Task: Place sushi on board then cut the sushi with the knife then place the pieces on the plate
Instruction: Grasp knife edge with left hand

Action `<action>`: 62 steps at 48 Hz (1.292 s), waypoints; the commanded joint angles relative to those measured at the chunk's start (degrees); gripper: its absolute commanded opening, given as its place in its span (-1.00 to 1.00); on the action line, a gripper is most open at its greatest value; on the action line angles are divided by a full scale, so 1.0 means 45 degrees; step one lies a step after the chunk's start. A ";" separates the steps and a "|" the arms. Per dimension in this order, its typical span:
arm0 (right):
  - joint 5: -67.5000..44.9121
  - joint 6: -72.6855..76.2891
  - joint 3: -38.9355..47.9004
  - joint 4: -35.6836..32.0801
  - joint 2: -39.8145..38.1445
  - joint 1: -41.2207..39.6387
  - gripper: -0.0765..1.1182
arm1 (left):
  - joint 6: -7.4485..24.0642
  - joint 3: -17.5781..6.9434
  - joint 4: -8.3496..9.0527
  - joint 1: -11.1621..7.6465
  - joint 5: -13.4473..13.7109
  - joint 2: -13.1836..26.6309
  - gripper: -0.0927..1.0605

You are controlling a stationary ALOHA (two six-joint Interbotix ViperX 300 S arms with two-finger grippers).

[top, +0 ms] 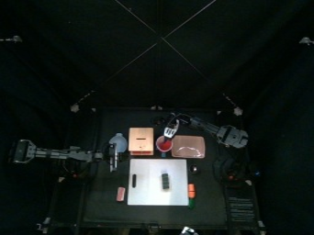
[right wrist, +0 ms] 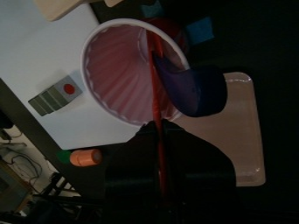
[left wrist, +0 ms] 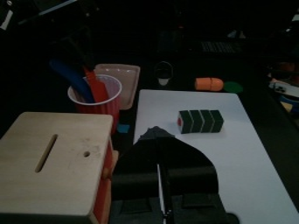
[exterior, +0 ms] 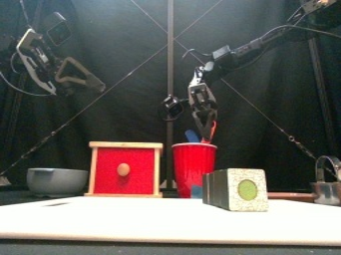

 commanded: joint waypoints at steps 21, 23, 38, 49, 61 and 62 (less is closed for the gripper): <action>0.0547 0.0039 -0.0762 -0.0137 -0.2715 0.0469 -0.44 | 0.0000 -0.0313 -0.0020 0.0039 -0.0137 0.0000 -0.86; 0.0547 0.0039 -0.0664 -0.0215 -0.2969 0.0527 -0.43 | 0.0000 -0.0352 -0.0020 0.0059 -0.0137 0.0000 -0.85; -0.1406 0.0059 0.0918 -0.1367 -0.5742 0.1621 -0.43 | 0.0000 -0.0391 -0.0020 0.0059 -0.0137 -0.0020 -0.85; -0.4941 0.0117 0.3906 -0.1816 -0.8105 0.3105 -0.43 | 0.0039 -0.0605 -0.0020 0.0020 -0.0137 -0.0195 -0.84; -0.9980 0.0078 0.7695 -0.1777 -0.9844 0.4668 -0.43 | 0.0039 -0.0938 0.0098 -0.0039 -0.0137 -0.0195 -0.82; -1.0352 0.0059 0.7969 -0.1777 -0.9941 0.4746 -0.43 | 0.0059 -0.0938 0.0098 -0.0059 -0.0137 -0.0215 -0.82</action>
